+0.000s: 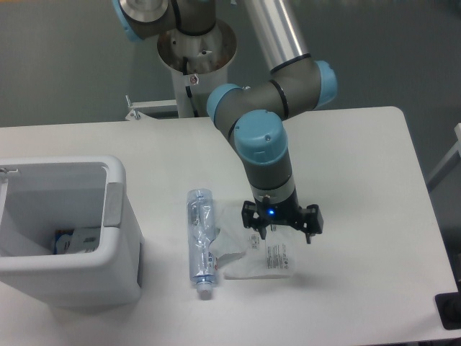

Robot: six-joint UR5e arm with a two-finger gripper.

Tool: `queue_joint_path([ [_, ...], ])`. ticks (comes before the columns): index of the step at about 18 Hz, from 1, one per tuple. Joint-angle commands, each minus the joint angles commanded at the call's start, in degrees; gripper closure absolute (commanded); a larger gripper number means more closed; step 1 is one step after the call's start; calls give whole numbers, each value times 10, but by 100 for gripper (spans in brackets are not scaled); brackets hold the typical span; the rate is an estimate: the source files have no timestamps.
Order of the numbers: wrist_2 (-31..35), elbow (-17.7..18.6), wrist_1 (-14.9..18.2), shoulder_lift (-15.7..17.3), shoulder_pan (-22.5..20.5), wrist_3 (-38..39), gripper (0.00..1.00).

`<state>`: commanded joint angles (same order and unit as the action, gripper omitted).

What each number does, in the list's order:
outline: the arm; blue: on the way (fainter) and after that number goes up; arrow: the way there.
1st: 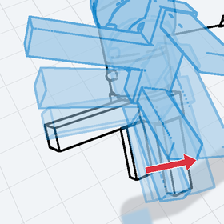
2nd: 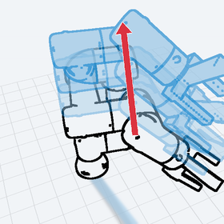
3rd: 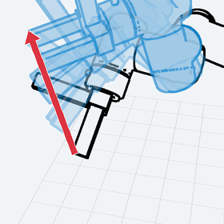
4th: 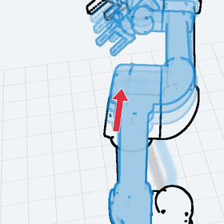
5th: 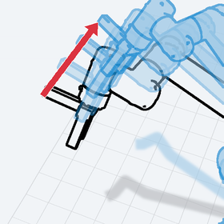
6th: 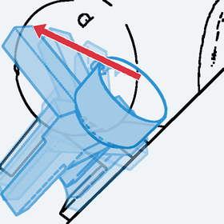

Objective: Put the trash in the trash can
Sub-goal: 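Lower the gripper onto the white wrapper and close on its edge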

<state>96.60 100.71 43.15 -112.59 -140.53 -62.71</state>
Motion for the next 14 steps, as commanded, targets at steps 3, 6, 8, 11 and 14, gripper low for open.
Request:
queue_joint_path([
  [3,-29,11,2,-1,-3,-82,0],
  [6,-72,21,4,-3,-13,-170,0],
  [8,-100,21,4,-12,-17,-200,0],
  [11,-141,14,6,-28,-18,-218,0],
  [14,-210,13,5,-43,-32,-223,0],
])
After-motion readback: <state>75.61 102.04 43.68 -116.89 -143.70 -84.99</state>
